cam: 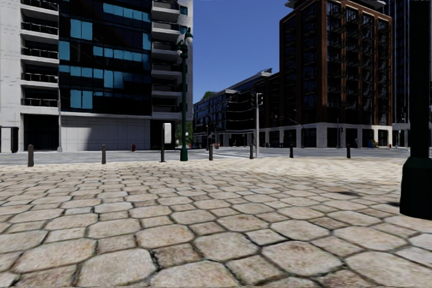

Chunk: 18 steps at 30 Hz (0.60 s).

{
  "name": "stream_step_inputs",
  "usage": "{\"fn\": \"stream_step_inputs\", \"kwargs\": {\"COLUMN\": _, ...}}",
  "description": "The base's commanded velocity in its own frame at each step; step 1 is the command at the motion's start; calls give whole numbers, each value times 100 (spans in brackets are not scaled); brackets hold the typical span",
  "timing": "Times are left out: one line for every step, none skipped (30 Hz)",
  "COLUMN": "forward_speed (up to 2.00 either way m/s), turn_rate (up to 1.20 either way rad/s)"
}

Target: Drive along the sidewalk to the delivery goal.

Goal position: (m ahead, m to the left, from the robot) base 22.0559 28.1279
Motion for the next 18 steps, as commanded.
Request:
{"fn": "stream_step_inputs", "kwargs": {"forward_speed": 200, "turn_rate": 116}}
{"fn": "stream_step_inputs", "kwargs": {"forward_speed": 200, "turn_rate": 110}}
{"fn": "stream_step_inputs", "kwargs": {"forward_speed": 200, "turn_rate": 89}}
{"fn": "stream_step_inputs", "kwargs": {"forward_speed": 200, "turn_rate": 47}}
{"fn": "stream_step_inputs", "kwargs": {"forward_speed": 200, "turn_rate": 47}}
{"fn": "stream_step_inputs", "kwargs": {"forward_speed": 200, "turn_rate": 34}}
{"fn": "stream_step_inputs", "kwargs": {"forward_speed": 200, "turn_rate": 25}}
{"fn": "stream_step_inputs", "kwargs": {"forward_speed": 200, "turn_rate": 19}}
{"fn": "stream_step_inputs", "kwargs": {"forward_speed": 200, "turn_rate": 17}}
{"fn": "stream_step_inputs", "kwargs": {"forward_speed": 200, "turn_rate": 12}}
{"fn": "stream_step_inputs", "kwargs": {"forward_speed": 200, "turn_rate": 12}}
{"fn": "stream_step_inputs", "kwargs": {"forward_speed": 200, "turn_rate": 8}}
{"fn": "stream_step_inputs", "kwargs": {"forward_speed": 200, "turn_rate": 6}}
{"fn": "stream_step_inputs", "kwargs": {"forward_speed": 200, "turn_rate": 4}}
{"fn": "stream_step_inputs", "kwargs": {"forward_speed": 200, "turn_rate": 3}}
{"fn": "stream_step_inputs", "kwargs": {"forward_speed": 200, "turn_rate": 2}}
{"fn": "stream_step_inputs", "kwargs": {"forward_speed": 200, "turn_rate": 2}}
{"fn": "stream_step_inputs", "kwargs": {"forward_speed": 200, "turn_rate": 2}}
